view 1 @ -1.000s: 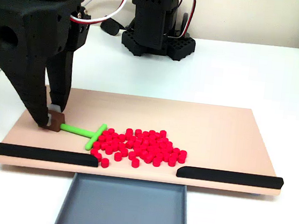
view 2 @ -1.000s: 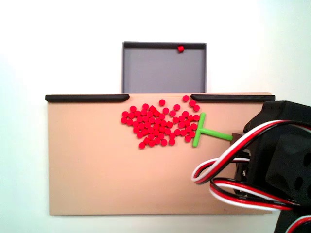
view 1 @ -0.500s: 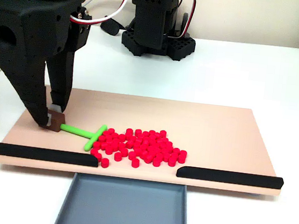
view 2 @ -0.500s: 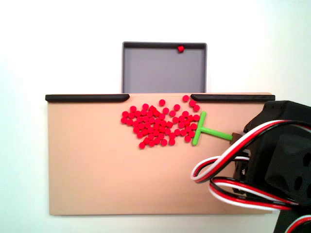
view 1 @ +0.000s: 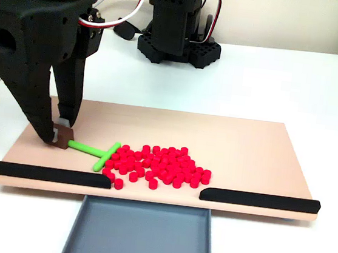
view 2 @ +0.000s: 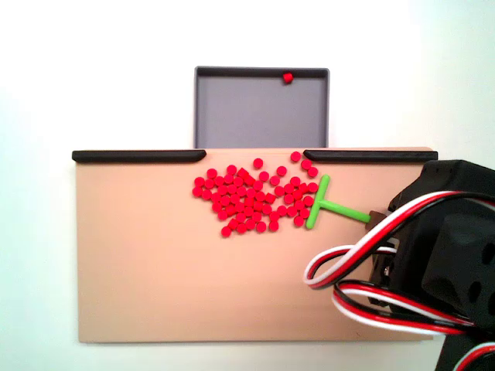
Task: Push granules from right to the grey container
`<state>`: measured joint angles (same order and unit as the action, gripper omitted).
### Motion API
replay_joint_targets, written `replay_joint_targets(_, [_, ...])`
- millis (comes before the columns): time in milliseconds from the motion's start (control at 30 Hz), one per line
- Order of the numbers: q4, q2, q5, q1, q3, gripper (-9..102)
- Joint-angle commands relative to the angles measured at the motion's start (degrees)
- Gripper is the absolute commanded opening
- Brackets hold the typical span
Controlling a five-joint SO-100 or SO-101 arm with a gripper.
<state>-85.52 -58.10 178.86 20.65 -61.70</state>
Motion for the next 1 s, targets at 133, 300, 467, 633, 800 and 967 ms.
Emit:
replay_joint_targets(133, [-0.09, -0.35, -1.85, -0.79, 1.67, 0])
replay_joint_targets(300, [-0.09, -0.35, -2.37, -1.05, 1.67, 0])
replay_joint_targets(467, [-0.09, -0.26, -2.81, -1.41, 1.67, 0])
replay_joint_targets(633, [-0.09, -0.18, -3.34, -1.85, 1.67, 0])
replay_joint_targets(800, [-0.09, -0.18, -3.52, -2.11, 1.67, 0])
replay_joint_targets(967, [-0.09, -0.18, -3.78, -2.29, 1.67, 0])
